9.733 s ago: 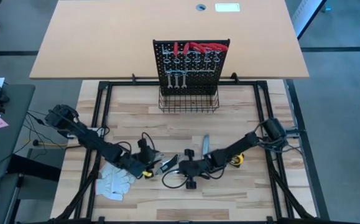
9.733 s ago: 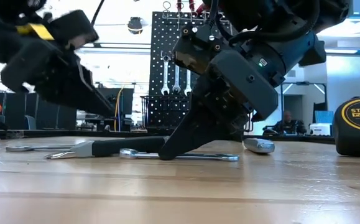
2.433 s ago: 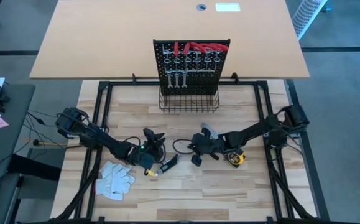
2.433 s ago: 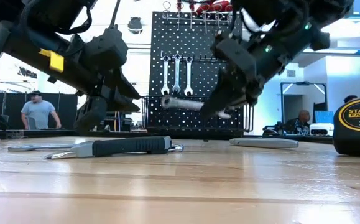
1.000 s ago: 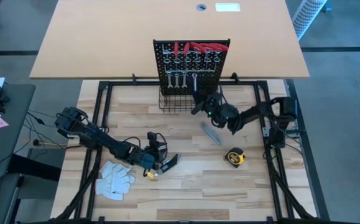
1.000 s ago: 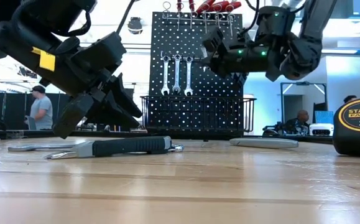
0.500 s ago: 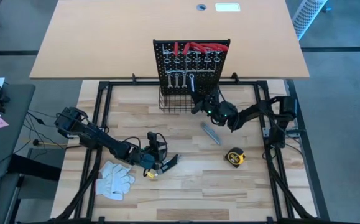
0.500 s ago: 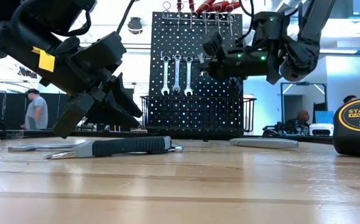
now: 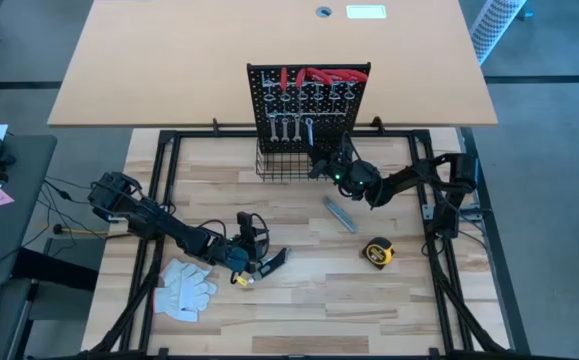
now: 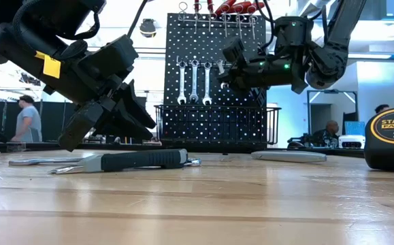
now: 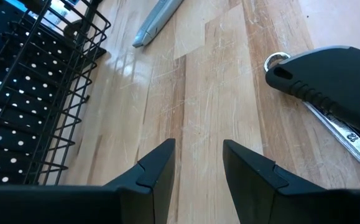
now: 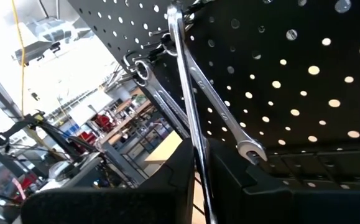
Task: Hang tools onto peg board
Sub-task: Hang the silver wrench on the pegboard
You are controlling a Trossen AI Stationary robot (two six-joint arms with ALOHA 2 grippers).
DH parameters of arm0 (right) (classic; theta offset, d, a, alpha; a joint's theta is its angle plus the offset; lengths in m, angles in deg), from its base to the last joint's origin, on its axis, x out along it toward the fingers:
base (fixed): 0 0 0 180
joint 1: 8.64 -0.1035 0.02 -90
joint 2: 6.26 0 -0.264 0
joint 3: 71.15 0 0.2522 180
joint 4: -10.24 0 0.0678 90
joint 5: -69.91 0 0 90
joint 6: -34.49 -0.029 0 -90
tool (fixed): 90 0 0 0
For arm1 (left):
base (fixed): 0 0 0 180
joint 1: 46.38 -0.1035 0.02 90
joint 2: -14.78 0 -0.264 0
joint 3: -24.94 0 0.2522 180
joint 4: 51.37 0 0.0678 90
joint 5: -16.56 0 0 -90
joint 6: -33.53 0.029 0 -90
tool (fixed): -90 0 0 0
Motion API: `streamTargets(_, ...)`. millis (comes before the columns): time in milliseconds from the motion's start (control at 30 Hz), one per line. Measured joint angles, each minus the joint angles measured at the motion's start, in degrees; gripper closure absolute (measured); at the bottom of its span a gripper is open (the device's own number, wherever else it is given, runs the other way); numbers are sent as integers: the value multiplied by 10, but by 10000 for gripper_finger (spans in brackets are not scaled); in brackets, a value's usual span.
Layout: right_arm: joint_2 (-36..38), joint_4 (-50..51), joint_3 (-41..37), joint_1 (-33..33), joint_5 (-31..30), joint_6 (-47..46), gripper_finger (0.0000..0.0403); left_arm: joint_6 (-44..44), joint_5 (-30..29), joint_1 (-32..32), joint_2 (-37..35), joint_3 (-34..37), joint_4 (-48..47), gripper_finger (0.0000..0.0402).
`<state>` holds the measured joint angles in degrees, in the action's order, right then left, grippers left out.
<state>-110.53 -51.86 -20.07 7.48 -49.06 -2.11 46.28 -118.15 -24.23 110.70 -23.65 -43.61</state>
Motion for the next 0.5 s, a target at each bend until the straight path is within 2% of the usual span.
streamTargets(167, 0, 0, 0, 0, -2, -7, 353, -1, 0, 0, 0, 0, 0, 272)
streamTargets(267, 0, 3, -1, 2, -5, -7, 337, -1, 0, 0, 0, 0, 0, 272)
streamTargets(500, -1, 12, -1, 2, -6, 19, 252, -1, 0, 0, 0, 0, -2, 272)
